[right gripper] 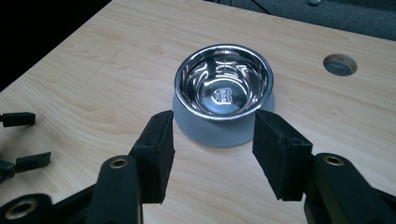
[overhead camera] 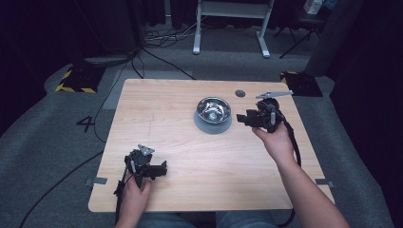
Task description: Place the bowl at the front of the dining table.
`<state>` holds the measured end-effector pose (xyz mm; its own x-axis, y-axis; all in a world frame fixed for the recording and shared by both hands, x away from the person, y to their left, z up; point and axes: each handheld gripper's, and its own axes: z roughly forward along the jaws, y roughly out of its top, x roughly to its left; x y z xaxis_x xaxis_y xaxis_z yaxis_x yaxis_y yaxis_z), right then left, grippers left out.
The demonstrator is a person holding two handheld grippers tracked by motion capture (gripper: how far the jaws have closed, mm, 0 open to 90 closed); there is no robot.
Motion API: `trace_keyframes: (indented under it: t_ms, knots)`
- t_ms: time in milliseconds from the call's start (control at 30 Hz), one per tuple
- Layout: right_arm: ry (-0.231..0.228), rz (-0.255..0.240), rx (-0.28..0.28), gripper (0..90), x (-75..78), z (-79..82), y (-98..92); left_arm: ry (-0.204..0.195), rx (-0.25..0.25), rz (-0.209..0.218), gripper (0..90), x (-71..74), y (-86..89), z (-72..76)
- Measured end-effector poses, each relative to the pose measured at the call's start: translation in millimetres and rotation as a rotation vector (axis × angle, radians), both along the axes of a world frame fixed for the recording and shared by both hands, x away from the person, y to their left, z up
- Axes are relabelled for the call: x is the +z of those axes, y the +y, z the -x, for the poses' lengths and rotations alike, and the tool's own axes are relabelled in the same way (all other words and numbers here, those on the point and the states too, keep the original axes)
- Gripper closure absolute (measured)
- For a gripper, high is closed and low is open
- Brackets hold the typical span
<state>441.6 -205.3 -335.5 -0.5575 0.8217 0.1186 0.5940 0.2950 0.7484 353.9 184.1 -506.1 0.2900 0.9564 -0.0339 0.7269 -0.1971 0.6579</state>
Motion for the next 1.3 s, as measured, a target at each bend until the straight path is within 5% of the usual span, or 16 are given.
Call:
trace_keyframes:
  t_ms: [767, 967, 1067, 1300]
  knots:
    - [0.022, 0.081, -0.077, 43.4, -30.9, 49.2, -66.5, 0.001, -0.004, 0.0, 0.3, 0.1, 0.3, 0.3]
    - [0.041, 0.061, -0.086, 43.1, -48.4, 58.4, -85.5, 0.001, -0.004, 0.0, 0.2, 0.1, 0.3, 0.3]
    - [0.037, 0.008, -0.066, 42.8, -61.4, 66.7, -96.4, 0.001, -0.004, 0.0, 0.2, 0.1, 0.3, 0.3]
    - [0.044, 0.004, -0.083, 42.5, -76.8, 74.4, -106.9, 0.001, -0.004, 0.0, 0.2, 0.1, 0.3, 0.3]
